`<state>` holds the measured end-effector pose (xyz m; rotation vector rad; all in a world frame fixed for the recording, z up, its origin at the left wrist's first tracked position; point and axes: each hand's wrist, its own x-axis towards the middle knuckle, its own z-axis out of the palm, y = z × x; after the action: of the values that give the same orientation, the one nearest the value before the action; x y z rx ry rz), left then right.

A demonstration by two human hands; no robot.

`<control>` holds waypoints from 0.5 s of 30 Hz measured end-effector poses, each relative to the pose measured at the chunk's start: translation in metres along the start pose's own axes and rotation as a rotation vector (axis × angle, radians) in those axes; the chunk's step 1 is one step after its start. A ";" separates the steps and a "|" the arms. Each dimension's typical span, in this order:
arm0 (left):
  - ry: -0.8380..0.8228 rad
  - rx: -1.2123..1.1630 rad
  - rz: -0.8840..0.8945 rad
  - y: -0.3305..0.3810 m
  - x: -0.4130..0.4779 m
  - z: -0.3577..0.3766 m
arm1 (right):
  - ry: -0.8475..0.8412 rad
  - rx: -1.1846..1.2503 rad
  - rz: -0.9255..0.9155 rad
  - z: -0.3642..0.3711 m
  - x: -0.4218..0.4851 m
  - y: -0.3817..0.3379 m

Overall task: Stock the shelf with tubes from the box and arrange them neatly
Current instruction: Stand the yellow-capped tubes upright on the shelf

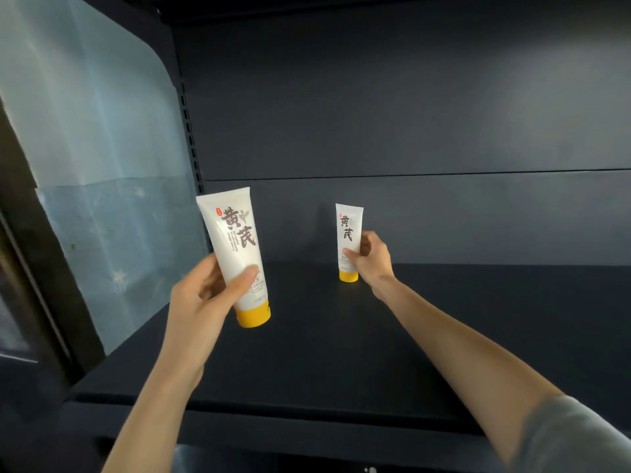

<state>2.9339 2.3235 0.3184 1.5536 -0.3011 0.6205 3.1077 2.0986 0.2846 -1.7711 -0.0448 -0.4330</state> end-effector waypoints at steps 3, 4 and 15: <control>-0.017 -0.031 -0.027 -0.009 0.002 -0.001 | 0.034 -0.055 -0.012 0.006 0.002 -0.001; -0.026 -0.038 -0.031 -0.012 0.001 -0.001 | 0.045 -0.070 -0.011 0.007 0.003 -0.001; -0.044 -0.036 -0.085 -0.034 -0.008 -0.004 | 0.111 -0.200 0.030 0.016 0.022 -0.002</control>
<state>2.9452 2.3292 0.2862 1.5384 -0.2762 0.5128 3.1318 2.1102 0.2899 -1.9379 0.1062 -0.5278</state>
